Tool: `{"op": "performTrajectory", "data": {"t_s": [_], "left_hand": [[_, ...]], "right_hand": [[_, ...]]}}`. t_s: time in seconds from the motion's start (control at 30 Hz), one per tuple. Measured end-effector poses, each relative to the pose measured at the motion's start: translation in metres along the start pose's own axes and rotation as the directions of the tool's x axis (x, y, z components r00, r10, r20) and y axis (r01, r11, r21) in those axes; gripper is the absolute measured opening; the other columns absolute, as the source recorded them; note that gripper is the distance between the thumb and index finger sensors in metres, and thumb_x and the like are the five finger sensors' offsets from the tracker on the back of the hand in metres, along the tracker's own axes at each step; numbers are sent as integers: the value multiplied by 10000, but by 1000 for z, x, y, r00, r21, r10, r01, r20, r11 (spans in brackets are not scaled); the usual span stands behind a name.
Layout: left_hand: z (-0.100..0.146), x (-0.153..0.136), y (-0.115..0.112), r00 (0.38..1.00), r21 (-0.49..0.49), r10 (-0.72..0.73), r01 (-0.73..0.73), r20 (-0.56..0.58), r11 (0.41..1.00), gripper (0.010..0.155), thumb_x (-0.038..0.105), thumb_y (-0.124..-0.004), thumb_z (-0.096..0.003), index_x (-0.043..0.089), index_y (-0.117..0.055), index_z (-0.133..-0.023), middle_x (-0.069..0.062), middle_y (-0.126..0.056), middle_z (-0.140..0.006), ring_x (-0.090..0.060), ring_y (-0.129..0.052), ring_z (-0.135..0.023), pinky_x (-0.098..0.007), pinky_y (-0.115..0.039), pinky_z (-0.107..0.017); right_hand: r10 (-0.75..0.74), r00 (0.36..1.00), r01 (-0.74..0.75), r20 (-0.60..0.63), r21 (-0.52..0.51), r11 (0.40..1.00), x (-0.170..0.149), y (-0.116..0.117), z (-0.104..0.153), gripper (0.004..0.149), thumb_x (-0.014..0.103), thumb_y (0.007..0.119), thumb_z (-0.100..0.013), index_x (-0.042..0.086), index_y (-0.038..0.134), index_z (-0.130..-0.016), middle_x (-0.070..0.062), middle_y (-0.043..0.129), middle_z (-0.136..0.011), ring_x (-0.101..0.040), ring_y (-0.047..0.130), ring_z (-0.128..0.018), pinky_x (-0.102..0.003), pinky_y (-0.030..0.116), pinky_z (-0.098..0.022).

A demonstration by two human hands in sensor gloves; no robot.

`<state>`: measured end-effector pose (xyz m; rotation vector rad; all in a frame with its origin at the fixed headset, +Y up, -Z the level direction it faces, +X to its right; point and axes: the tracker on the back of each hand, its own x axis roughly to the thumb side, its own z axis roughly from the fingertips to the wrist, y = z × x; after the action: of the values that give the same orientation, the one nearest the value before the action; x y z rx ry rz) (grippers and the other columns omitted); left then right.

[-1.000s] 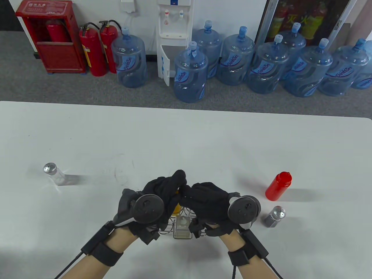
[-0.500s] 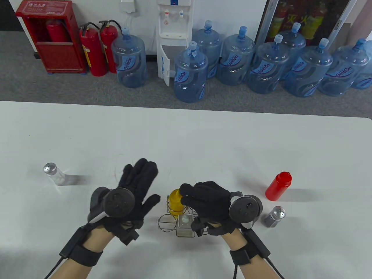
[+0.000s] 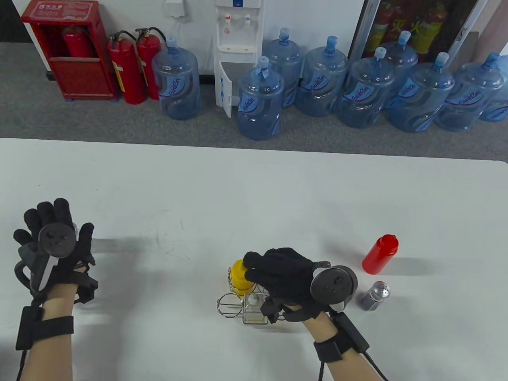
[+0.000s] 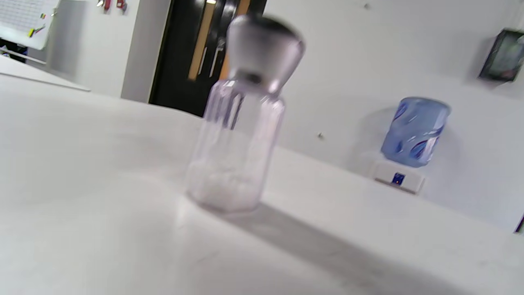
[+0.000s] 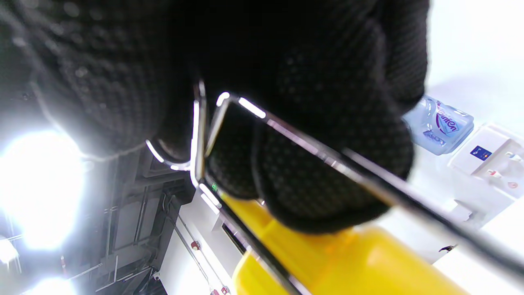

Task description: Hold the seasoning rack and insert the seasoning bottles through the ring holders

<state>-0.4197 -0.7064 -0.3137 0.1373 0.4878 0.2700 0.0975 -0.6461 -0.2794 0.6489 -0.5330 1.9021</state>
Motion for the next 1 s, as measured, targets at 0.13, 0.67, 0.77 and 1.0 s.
{"op": "performTrajectory", "data": {"t_s": [0.13,0.67,0.77,1.0], "left_hand": [[-5,-2,-8,998,-47,-54,53,-35,998,755,623,-549,-444,540,4,-952,163,59,-1083,-250,36,-1139,-609,-31,-774],[25,53,2,985,52,75,-84,155,995,623,561,-643,-431,415,-397,-984,120,-601,-976,-205,-694,-1002,-505,-557,-764],[72,109,16,919,80,108,-149,380,986,630,575,-647,-424,408,-414,-986,126,-641,-963,-196,-746,-980,-501,-600,-748],[186,190,7,657,50,120,-235,744,971,660,621,-650,-405,379,-458,-987,148,-737,-911,-164,-858,-916,-479,-688,-709]], "right_hand": [[0,1000,0,2,4,1000,0,1,0,431,478,983,-269,233,1090,-607,-14,1118,-433,-178,1161,-232,-428,884,-467],[11,1000,-11,6,-19,1000,1,-5,-1,433,475,980,-271,231,1087,-612,-15,1117,-437,-181,1160,-234,-434,882,-467],[24,1000,-24,0,-29,999,-2,-8,-2,433,476,979,-271,231,1088,-611,-15,1118,-436,-179,1160,-233,-434,882,-467],[37,999,-38,-17,-46,998,-7,-12,-3,432,474,980,-272,229,1088,-610,-17,1117,-436,-181,1159,-236,-435,885,-464]]}}
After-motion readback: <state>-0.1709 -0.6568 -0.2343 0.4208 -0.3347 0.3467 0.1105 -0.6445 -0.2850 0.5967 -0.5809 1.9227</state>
